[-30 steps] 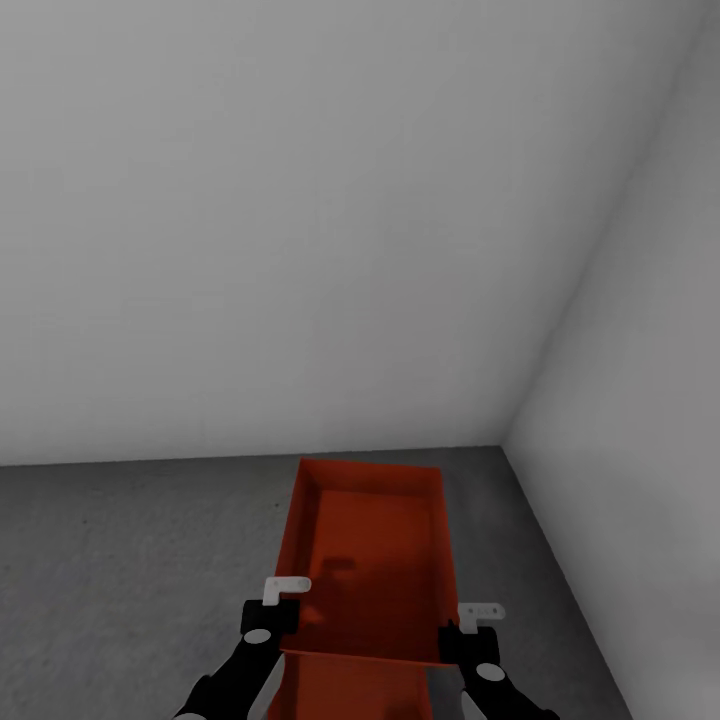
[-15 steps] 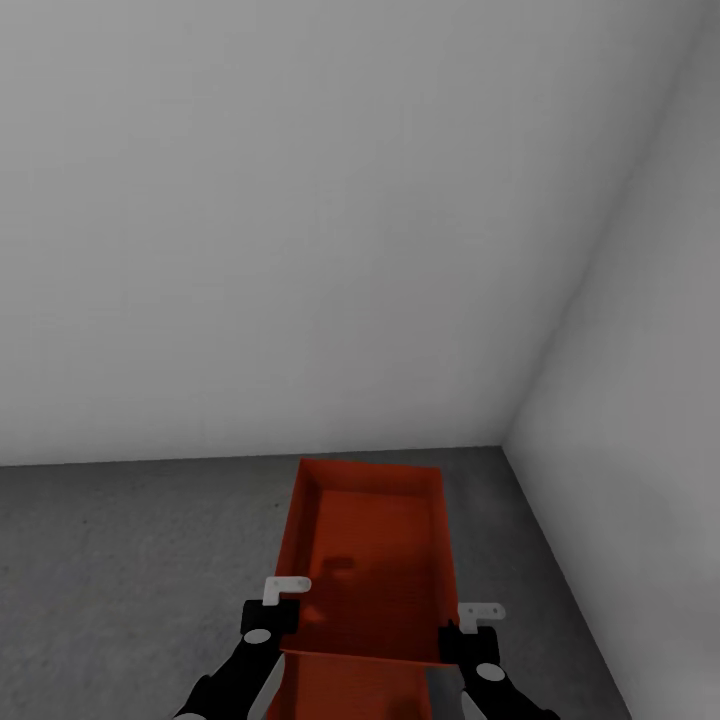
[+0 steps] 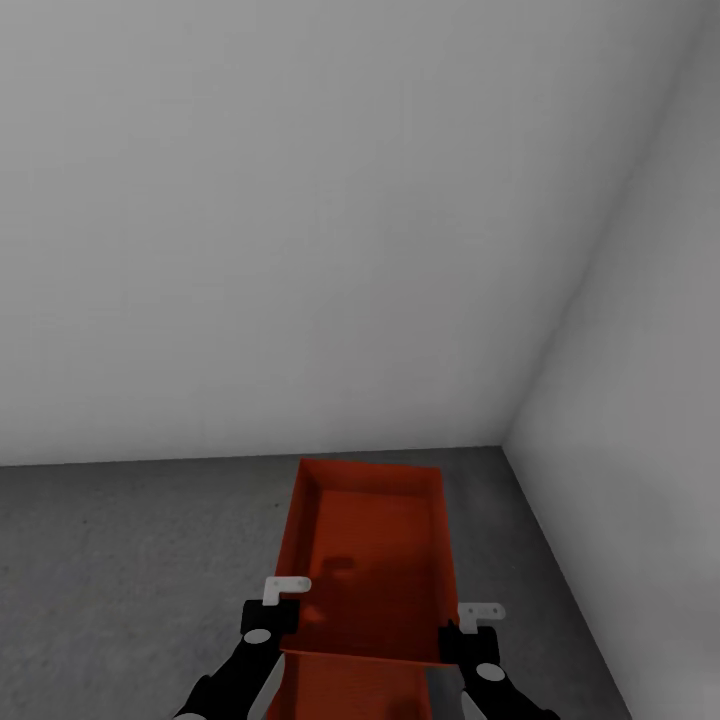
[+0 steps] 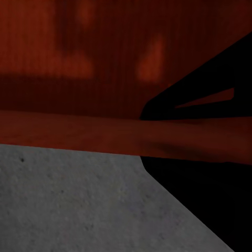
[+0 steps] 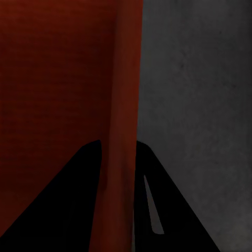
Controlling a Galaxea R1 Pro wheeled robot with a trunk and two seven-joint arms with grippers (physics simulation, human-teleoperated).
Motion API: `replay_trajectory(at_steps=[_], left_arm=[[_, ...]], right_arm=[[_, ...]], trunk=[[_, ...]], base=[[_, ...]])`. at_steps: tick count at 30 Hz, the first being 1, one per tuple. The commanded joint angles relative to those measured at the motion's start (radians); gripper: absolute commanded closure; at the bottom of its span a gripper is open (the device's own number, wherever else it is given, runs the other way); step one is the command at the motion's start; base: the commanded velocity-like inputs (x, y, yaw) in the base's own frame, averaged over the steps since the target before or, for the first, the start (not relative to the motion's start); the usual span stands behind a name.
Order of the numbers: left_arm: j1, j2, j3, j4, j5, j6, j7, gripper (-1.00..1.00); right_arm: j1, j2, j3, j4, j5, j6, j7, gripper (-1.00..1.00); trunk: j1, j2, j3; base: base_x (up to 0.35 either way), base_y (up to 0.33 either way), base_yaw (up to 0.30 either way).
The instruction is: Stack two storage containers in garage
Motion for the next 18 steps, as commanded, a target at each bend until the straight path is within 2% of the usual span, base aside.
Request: replay_trajectory(at_steps=[1, 18], left_arm=[[-0.002, 0.0, 0.008, 0.002, 0.012, 0.004, -0.027, 1.0], [-0.002, 0.0, 0.008, 0.002, 0.012, 0.004, -0.028, 1.0]], right_arm=[[0.0, -0.018, 0.011, 0.088, 0.005, -0.008, -0.018, 1.0], [0.0, -0.018, 0.011, 0.088, 0.005, -0.008, -0.017, 1.0]], trunk=[[0.0, 0.0, -0.001], [0.0, 0.0, -0.001]], base=[[0.0, 0.0, 0.0], [0.0, 0.0, 0.0]])
